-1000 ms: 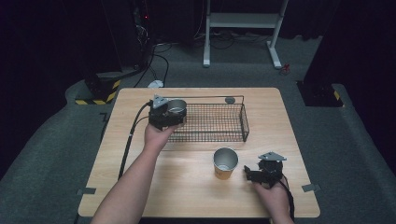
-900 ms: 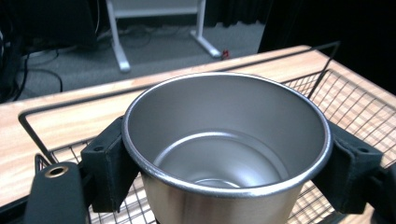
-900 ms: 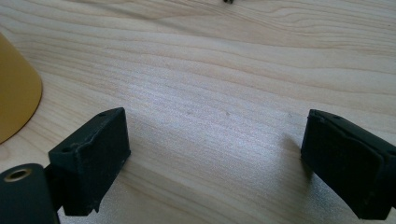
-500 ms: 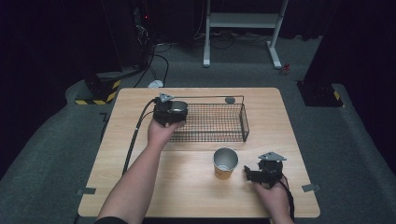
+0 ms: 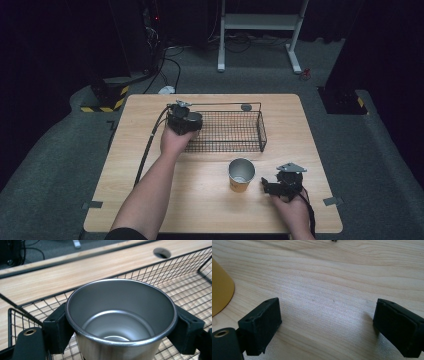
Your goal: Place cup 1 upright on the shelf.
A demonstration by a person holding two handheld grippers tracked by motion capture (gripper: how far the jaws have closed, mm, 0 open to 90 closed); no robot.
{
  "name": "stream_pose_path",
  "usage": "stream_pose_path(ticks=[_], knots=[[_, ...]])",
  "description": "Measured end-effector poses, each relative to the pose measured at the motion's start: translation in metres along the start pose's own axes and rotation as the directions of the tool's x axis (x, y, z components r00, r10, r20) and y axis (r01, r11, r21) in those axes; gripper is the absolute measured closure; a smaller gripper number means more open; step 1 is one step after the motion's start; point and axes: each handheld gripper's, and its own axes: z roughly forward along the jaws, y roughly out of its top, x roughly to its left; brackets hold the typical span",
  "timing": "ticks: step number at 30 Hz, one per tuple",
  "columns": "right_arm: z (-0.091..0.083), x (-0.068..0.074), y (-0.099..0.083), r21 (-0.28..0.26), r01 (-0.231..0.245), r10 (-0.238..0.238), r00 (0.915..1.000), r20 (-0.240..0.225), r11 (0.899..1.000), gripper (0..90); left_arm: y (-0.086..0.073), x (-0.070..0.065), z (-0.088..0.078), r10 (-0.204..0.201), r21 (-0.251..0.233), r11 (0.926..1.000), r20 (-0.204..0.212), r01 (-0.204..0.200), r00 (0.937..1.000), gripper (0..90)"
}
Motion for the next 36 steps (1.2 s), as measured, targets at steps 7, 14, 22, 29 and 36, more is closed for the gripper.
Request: stream_pose_path(ticks=[7,14,22,29,36], knots=[[0.0,0.0,0.0,0.0,0.0,0.0,1.0,0.0,1.0,7.2,0.0,-0.001,0.006,-0.002,0.052,0.9987,-0.011,0.003,0.9999,18.6],[0.0,0.0,0.0,-0.001,0.002,-0.002,1.0,-0.001,1.0,7.2,-0.001,-0.004,0.01,0.004,0.074,0.9973,-0.016,-0.003,0.9999,18.6],[0.0,0.0,0.0,0.0,0.0,0.0,1.0,0.0,1.0,7.2,0.0,-0.004,0.012,0.005,0.101,0.9948,-0.037,-0.001,0.9993,18.5],[0.0,0.0,0.0,0.0,0.0,0.0,1.0,0.0,1.0,7.2,0.0,-0.005,0.014,0.016,0.13,0.9915,-0.055,-0.009,0.9984,18.5],[0.0,0.0,0.0,0.0,-0.002,0.002,1.0,0.001,1.0,7.3,0.0,-0.006,0.015,0.02,0.149,0.9888,-0.056,-0.012,0.9982,18.4]])
